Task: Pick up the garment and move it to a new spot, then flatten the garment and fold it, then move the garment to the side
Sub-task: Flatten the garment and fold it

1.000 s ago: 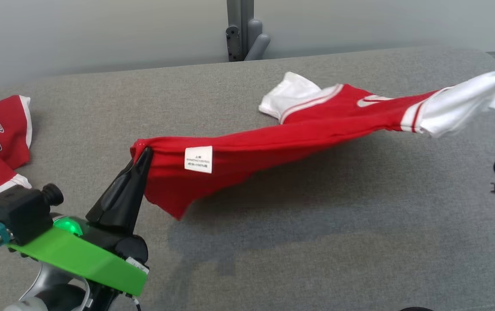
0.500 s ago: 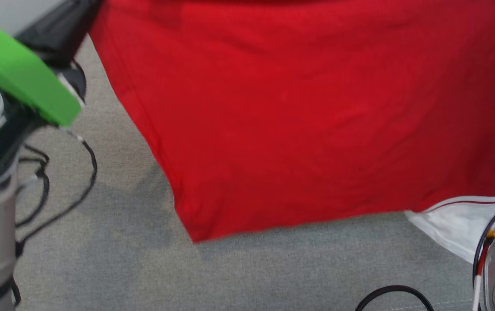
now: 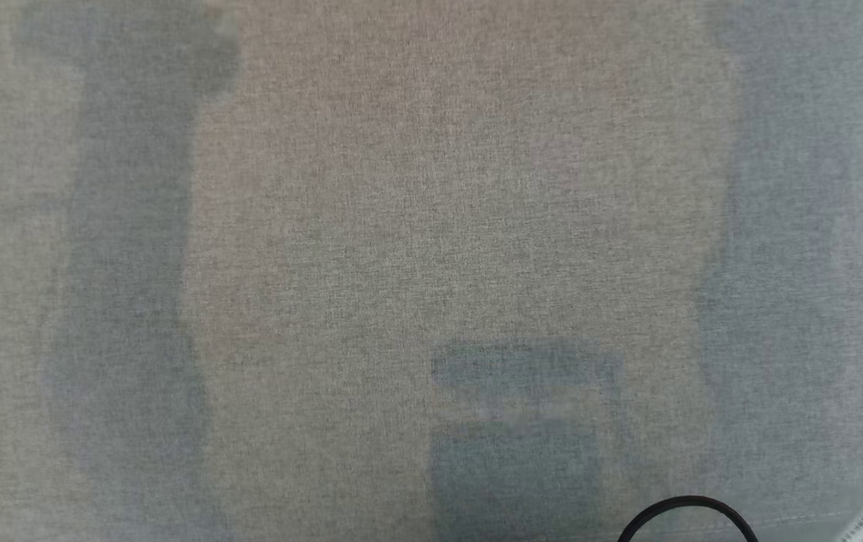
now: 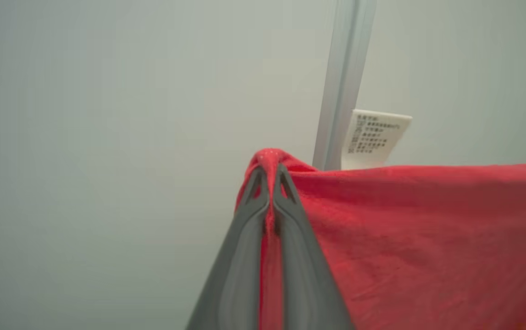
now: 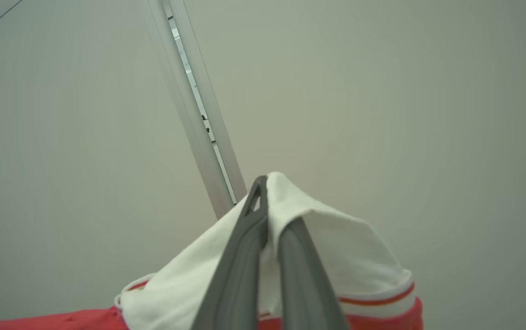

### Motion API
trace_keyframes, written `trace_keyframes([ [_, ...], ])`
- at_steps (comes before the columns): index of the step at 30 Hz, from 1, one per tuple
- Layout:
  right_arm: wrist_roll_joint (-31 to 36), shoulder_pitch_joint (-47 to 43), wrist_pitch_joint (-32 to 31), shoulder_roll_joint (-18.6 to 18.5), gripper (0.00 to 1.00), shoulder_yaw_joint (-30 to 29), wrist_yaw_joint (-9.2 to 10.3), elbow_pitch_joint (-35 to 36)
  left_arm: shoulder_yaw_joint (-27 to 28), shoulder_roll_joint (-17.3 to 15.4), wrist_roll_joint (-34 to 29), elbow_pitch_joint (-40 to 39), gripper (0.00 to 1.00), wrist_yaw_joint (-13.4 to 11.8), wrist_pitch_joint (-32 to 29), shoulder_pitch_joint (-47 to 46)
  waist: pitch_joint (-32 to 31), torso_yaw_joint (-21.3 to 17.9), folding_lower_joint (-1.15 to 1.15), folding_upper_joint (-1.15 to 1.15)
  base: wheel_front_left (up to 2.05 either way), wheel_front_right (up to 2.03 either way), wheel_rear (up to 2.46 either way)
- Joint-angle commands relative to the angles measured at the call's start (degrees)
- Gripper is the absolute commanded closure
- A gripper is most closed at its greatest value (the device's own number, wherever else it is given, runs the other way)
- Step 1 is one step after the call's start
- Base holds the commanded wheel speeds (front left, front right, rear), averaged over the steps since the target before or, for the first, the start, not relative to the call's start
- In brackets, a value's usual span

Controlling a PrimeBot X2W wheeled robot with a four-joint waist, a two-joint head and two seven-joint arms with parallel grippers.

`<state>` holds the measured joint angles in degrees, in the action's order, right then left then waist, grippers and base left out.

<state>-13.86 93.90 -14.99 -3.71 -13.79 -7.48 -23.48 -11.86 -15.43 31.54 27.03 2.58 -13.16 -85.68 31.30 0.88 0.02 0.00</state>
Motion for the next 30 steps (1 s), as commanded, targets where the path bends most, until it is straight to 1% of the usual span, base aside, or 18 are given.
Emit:
trace_keyframes([
  [1,0.87,2.4,1.99,0.24,1.0,0.34,-0.02,-1.93,0.22,0.87,-0.86,1.83,1.0,0.64,4.36,-2.06,7.38,0.96,-0.02,0.0,0.0,0.0,0.0],
  [3,1.59,5.48,4.94,0.34,1.0,1.14,-0.02,-4.61,0.64,1.47,-1.35,5.24,1.0,1.49,10.4,-4.91,9.43,0.5,-0.02,0.0,0.0,0.0,0.0],
  [5,-0.64,6.69,7.63,0.46,1.0,1.6,-0.02,-7.19,0.69,1.9,-0.89,8.37,1.0,2.9,15.43,-6.19,11.11,-0.41,-0.02,0.0,0.0,0.0,0.0],
  [6,-1.74,6.2,8.66,0.55,1.0,2.77,-0.02,-8.24,0.25,2.0,-0.59,9.84,1.0,3.57,17.43,-5.8,11.61,-0.79,-0.02,0.0,0.0,0.0,0.0],
  [9,-6.54,0.59,11.88,0.56,1.0,7.33,-0.02,-8.52,-2.11,1.04,-0.22,13.37,1.0,4.7,23.01,-2.84,11.7,-1.54,-0.02,0.0,0.0,0.0,0.0],
  [10,-8.33,-1.69,12.76,-0.05,1.0,9.26,-0.02,-7.59,-2.94,0.44,0.32,14.08,1.0,4.85,24.51,-1.75,11.5,-1.87,-0.02,0.0,0.0,0.0,0.0],
  [11,-10.66,-4.39,13.46,-0.95,1.0,11.23,-0.02,-6.14,-4.02,0.54,1.78,14.22,1.0,4.88,25.68,-0.2,11.32,-2.05,-0.02,0.0,0.0,0.0,0.0],
  [13,-15.29,-11.93,13.8,-3.56,1.0,16.08,-0.02,-2.41,-8.61,-0.16,4.29,12.21,1.0,4.95,27.04,4.67,10.96,-2.08,-0.02,0.0,0.0,0.0,0.0],
  [16,-22.11,-25.72,14.78,-8.11,1.0,19.43,-0.03,4.35,-12.92,-4.28,9.16,8.58,1.0,4.92,28.02,14.2,9.44,-1.96,-0.02,0.0,0.0,0.0,0.0],
  [18,-25.61,-33.65,15.8,-10.8,1.0,18.74,-0.02,9.43,-13.71,-6.74,12.33,5.57,1.0,4.92,28.31,19.55,8.85,-1.84,-0.02,0.0,0.0,0.0,0.0],
  [19,-27.03,-37.85,16.14,-11.98,1.0,17.97,-0.02,11.54,-14.43,-7.8,12.92,3.92,1.0,4.94,28.41,22.25,8.51,-1.7,-0.02,0.0,0.0,0.0,0.0],
  [20,-27.88,-41.74,16.58,-12.82,1.0,17.03,-0.02,13.42,-14.38,-8.82,13.24,1.71,1.0,4.95,28.45,24.51,8.21,-1.68,-0.02,0.0,0.0,0.0,0.0],
  [21,-28.35,-45.52,17.14,-13.69,1.0,16.0,-0.01,15.23,-12.72,-9.21,14.14,-0.18,1.0,4.94,28.42,27.06,7.66,-1.48,-0.02,0.0,0.0,0.0,0.0],
  [24,-29.99,-56.58,17.78,-13.91,1.0,14.17,-0.01,19.52,-10.75,-10.32,12.88,-6.2,1.0,4.87,28.34,36.98,3.26,-1.42,-0.02,0.0,0.0,0.0,0.0],
  [27,-31.12,-66.92,16.91,-13.6,1.0,12.22,0.03,23.25,-9.67,-10.15,9.71,-12.21,1.0,4.84,28.36,46.5,-1.77,-0.88,-0.02,0.0,0.0,0.0,0.0],
  [30,-30.62,-77.55,15.54,-13.3,1.0,10.79,0.03,26.69,-10.29,-9.44,5.7,-16.46,1.0,3.18,28.35,57.51,-6.84,-0.38,-0.02,0.0,0.0,0.0,0.0],
])
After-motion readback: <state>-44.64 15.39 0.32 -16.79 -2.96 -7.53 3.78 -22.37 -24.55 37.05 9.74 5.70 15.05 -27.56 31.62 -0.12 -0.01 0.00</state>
